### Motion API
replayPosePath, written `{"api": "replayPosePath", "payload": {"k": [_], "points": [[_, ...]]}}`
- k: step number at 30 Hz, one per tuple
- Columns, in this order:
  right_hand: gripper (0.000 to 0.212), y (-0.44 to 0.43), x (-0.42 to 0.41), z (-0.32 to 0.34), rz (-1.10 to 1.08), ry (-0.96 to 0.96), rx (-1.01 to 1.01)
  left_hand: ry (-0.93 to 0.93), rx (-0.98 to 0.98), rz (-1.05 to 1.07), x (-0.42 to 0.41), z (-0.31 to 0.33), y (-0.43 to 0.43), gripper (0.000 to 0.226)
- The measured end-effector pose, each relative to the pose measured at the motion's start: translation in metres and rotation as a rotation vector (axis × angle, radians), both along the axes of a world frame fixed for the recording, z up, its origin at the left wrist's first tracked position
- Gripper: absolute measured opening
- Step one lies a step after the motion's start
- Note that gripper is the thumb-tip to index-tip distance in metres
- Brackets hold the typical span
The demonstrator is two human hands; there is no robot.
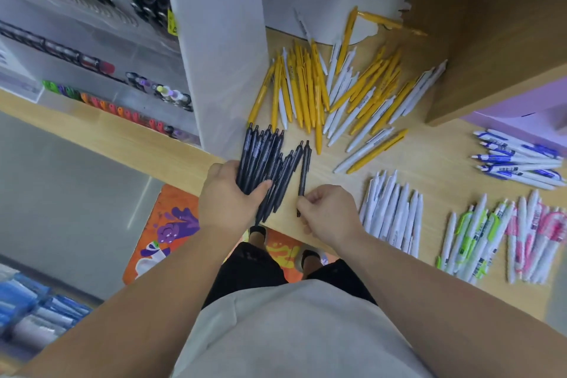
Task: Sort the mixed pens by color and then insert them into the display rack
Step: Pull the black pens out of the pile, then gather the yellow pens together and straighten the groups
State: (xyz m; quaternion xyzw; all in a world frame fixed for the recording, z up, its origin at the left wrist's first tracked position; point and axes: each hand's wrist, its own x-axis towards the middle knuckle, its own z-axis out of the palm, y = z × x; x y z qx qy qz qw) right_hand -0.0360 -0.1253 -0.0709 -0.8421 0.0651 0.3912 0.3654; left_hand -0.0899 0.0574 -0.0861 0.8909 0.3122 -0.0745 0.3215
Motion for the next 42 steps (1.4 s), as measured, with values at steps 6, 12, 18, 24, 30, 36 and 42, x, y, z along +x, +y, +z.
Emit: {"api": "replayPosePath", "payload": {"k": [6, 12, 18, 24, 30, 36, 42], "points": [[0.035, 0.011, 0.02, -0.008, 0.044, -0.201, -0.111, -0.032, 0.007, -0.051, 0.003, 0.0, 0.001, 0.052], [0.029, 0.025, 0.026, -0.016, 0.069, -0.208, -0.104, -0.052, 0.009, -0.054, 0.007, -0.001, 0.002, 0.053], [0.019, 0.036, 0.013, -0.023, -0.099, -0.069, -0.024, -0.063, 0.01, -0.084, 0.002, 0.001, 0.007, 0.048], [0.023, 0.039, 0.011, -0.018, -0.137, -0.024, 0.018, -0.06, 0.035, -0.125, -0.006, 0.007, 0.014, 0.047], [0.024, 0.011, 0.023, -0.009, -0.117, -0.099, 0.009, -0.039, 0.09, -0.168, -0.011, 0.014, 0.011, 0.05], [0.017, -0.032, 0.045, 0.014, -0.219, -0.204, 0.025, -0.016, 0.195, -0.212, -0.014, 0.029, 0.002, 0.05], [0.015, -0.085, 0.077, 0.025, -0.253, -0.396, -0.066, -0.085, 0.128, -0.293, 0.018, 0.049, -0.044, 0.041]]}}
